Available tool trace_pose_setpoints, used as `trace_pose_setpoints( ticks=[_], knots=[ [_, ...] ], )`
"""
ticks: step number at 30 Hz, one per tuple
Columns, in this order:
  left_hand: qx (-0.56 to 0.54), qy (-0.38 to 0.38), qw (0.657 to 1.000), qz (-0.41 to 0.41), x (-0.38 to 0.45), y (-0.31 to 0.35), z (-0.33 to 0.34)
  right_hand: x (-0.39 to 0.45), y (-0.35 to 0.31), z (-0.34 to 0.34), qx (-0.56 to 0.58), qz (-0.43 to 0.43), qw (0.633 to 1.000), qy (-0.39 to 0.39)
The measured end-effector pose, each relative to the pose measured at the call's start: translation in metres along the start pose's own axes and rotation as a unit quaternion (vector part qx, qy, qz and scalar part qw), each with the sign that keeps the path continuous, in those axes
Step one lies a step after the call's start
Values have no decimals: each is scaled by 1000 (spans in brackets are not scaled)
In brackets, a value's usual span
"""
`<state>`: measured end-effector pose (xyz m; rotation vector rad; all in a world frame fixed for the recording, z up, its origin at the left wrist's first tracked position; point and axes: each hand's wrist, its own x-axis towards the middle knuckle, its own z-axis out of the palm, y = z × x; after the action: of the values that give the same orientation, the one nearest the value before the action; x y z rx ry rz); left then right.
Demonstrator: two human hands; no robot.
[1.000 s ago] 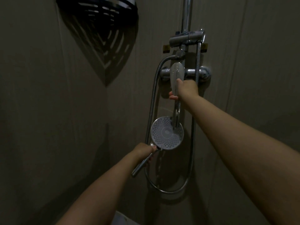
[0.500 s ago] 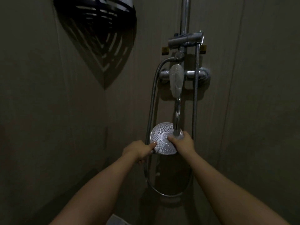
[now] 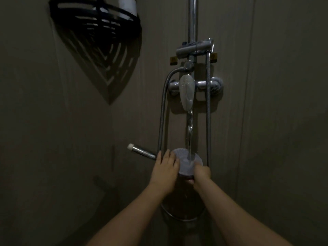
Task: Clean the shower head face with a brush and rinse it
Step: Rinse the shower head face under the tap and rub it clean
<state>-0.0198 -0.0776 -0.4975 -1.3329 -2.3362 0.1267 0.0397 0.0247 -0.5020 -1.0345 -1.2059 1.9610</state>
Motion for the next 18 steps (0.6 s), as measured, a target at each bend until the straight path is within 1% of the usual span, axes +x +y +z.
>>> trace_pose_setpoints(
  ticks=[2,4,6,8,11,13,15,18],
  knots=[
    [48,6,998,32,2,6,-4,-5,5,0,6,-1,998,-61],
    [42,7,998,36,4,14,-4,-7,9,5,17,-19,993,-114],
    [23,22,999,31,4,13,-3,-9,11,9,62,-20,986,-152],
    [19,25,998,59,5,6,-7,-8,11,11,132,-8,976,-172],
    [8,14,996,89,9,0,-11,-3,13,14,175,-3,973,-154],
    [7,13,993,114,11,1,-11,-1,11,15,165,-3,978,-125],
    [23,5,991,135,12,0,-9,2,9,14,122,-3,987,-100],
    [45,-6,984,170,12,-11,-9,8,5,7,17,-20,998,-59]
  ],
)
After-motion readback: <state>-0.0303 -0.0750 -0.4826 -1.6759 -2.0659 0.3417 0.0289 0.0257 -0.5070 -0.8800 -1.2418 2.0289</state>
